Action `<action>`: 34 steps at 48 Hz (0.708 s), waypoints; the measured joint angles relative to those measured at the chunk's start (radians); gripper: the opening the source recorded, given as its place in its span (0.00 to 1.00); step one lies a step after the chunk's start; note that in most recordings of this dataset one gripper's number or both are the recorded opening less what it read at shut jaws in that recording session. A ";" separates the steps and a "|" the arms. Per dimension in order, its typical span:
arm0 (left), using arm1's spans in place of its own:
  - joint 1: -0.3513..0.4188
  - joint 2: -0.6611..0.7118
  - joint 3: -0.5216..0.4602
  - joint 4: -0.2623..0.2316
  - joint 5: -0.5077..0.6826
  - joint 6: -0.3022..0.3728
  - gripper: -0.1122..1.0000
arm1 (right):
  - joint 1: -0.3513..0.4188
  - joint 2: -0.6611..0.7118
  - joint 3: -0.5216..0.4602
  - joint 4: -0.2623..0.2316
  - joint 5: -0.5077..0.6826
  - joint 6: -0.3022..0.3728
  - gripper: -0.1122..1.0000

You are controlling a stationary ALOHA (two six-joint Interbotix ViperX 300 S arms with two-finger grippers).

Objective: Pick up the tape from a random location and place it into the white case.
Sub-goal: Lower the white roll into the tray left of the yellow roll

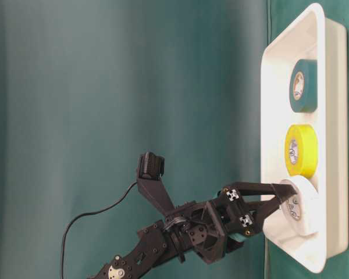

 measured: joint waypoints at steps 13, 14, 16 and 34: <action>0.000 -0.052 -0.011 0.000 0.063 0.023 0.86 | 0.000 0.000 0.000 0.000 0.002 0.000 0.87; 0.000 -0.058 -0.012 0.000 0.069 0.026 0.86 | 0.000 -0.002 0.000 0.000 0.002 0.000 0.87; 0.000 -0.072 -0.018 0.000 0.089 0.031 0.86 | 0.000 0.000 0.000 0.000 0.000 0.000 0.87; 0.000 -0.160 -0.046 0.000 0.155 0.061 0.86 | 0.000 -0.002 0.000 0.002 0.000 -0.002 0.87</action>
